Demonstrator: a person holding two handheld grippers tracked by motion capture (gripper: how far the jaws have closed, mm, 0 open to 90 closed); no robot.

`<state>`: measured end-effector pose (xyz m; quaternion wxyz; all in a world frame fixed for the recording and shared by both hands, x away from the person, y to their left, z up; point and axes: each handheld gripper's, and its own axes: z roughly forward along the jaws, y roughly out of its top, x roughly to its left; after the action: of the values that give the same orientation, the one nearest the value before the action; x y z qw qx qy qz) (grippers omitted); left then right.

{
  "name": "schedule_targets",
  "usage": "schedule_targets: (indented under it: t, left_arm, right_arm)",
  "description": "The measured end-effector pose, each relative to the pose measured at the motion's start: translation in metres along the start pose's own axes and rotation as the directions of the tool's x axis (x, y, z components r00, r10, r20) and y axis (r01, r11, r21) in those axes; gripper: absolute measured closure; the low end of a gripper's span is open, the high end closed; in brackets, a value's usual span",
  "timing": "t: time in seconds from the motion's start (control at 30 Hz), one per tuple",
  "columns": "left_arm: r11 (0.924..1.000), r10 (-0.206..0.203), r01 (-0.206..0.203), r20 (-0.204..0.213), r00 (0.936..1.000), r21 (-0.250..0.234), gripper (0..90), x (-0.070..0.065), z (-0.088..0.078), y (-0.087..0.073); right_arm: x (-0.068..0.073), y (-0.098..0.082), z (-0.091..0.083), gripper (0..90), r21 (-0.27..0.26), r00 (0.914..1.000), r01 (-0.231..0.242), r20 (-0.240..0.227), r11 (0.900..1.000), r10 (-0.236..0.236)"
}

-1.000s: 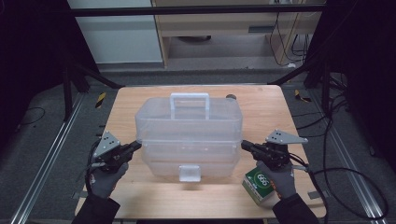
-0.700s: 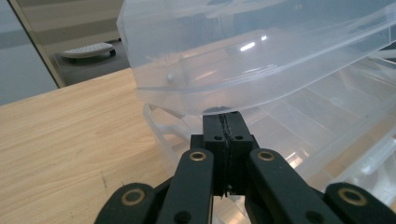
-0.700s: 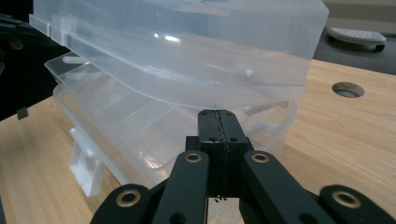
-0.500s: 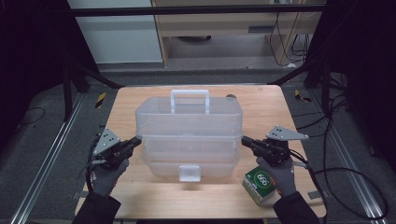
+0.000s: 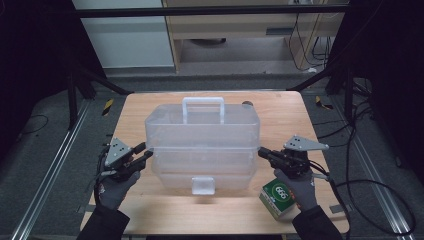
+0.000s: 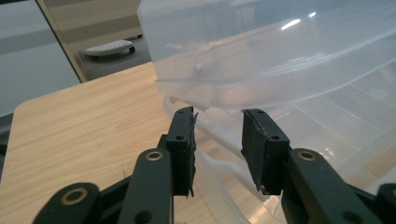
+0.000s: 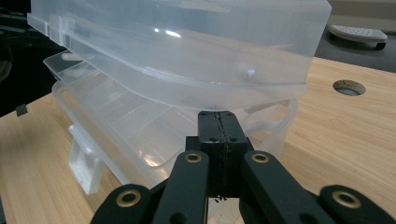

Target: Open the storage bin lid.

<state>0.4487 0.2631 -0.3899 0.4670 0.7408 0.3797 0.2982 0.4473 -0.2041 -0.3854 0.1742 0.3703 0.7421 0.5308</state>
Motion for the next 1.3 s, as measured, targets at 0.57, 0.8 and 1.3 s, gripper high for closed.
schedule_targets:
  t: [0.57, 0.8, 1.3]
  left_arm:
    - [0.9978, 0.044, -0.045, -0.016, 0.9989, -0.049, 59.9, 0.001, 0.013, 0.007]
    - [0.9956, 0.053, -0.054, -0.025, 0.9983, -0.076, 60.6, 0.000, 0.010, 0.008]
    - [0.9964, 0.045, -0.048, -0.033, 0.9984, -0.070, 62.5, 0.000, 0.009, 0.009]
  right_arm:
    - [0.000, 0.001, 0.000, 90.0, -0.002, 1.0000, -0.002, -0.001, 1.000, 0.002]
    - [0.000, 0.001, 0.000, 90.0, -0.004, 1.0000, 0.002, -0.001, 1.000, -0.002]
    - [0.000, -0.004, 0.009, 85.5, 0.084, 0.9975, 0.012, 0.068, 0.996, -0.018]
